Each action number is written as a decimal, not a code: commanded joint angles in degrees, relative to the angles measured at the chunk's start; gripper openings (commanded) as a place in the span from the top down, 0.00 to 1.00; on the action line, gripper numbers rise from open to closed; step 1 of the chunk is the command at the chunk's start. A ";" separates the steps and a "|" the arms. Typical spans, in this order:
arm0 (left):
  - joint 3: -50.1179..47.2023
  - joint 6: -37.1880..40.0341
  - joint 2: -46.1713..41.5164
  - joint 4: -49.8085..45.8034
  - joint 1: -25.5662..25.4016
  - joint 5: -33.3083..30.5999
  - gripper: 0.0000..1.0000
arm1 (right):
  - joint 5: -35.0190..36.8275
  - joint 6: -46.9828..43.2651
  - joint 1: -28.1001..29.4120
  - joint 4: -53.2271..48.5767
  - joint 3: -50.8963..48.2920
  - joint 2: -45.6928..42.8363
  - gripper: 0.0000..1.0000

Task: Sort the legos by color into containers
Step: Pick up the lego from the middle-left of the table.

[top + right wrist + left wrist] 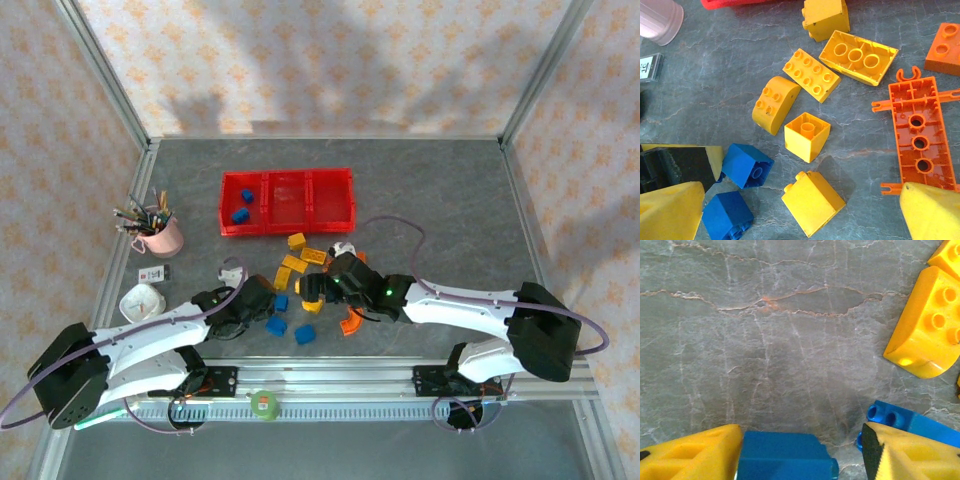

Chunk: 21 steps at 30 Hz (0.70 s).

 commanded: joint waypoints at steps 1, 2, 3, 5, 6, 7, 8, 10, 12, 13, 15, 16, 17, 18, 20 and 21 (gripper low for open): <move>-1.79 0.50 1.86 -0.20 -0.36 0.54 0.36 | 1.93 0.56 0.30 0.17 0.76 -0.26 0.00; -1.72 0.59 2.00 -0.31 -0.40 0.36 0.38 | 1.99 0.56 0.31 0.17 0.78 -0.26 0.00; -1.64 0.40 2.11 -0.87 -0.41 -0.34 0.40 | 2.04 0.56 0.34 0.17 0.68 -0.34 0.00; -1.62 -0.09 2.15 -2.23 -0.36 -1.96 0.45 | 2.04 0.65 0.30 0.30 0.59 -0.43 0.00; -1.70 -0.10 2.13 -2.56 -0.36 -2.25 0.47 | 2.04 0.65 0.31 0.34 0.58 -0.44 0.00; -1.71 -0.18 2.07 -2.72 -0.40 -2.37 0.48 | 2.04 0.65 0.31 0.26 0.59 -0.44 0.00; -1.79 -0.25 1.90 -2.78 -0.41 -2.41 0.50 | 2.04 0.65 0.31 0.21 0.67 -0.44 0.00; -1.84 -0.53 1.32 -3.11 -0.40 -2.32 0.52 | 2.03 0.65 0.34 0.17 0.76 -0.53 0.00; -1.88 -0.67 0.31 -3.23 -0.40 -2.50 0.56 | 2.13 0.56 0.34 0.23 0.93 -0.53 0.00; -1.92 -0.63 -0.13 -3.32 -0.36 -2.59 0.56 | 2.21 0.57 0.26 0.17 1.02 -0.47 0.00; -1.59 -0.71 -1.06 -3.96 -0.34 -2.93 0.56 | 2.18 0.56 0.29 0.25 1.18 -0.61 0.00; -1.45 -0.71 -1.45 -4.13 -0.40 -2.96 0.56 | 2.13 0.56 0.27 0.34 1.20 -0.59 0.00; -1.44 -0.64 -1.83 -4.10 -0.41 -2.97 0.57 | 2.13 0.56 0.26 0.43 1.20 -0.61 0.00; -1.44 -0.63 -2.10 -4.19 -0.41 -3.13 0.58 | 2.04 0.56 0.30 0.43 1.29 -0.61 0.00; -1.29 -0.71 -2.41 -4.27 -0.39 -3.36 0.58 | 2.12 0.52 0.29 0.43 1.39 -0.69 0.00; -1.06 -0.79 -2.50 -4.36 -0.38 -3.58 0.58 | 2.13 0.47 0.29 0.43 1.46 -0.70 0.00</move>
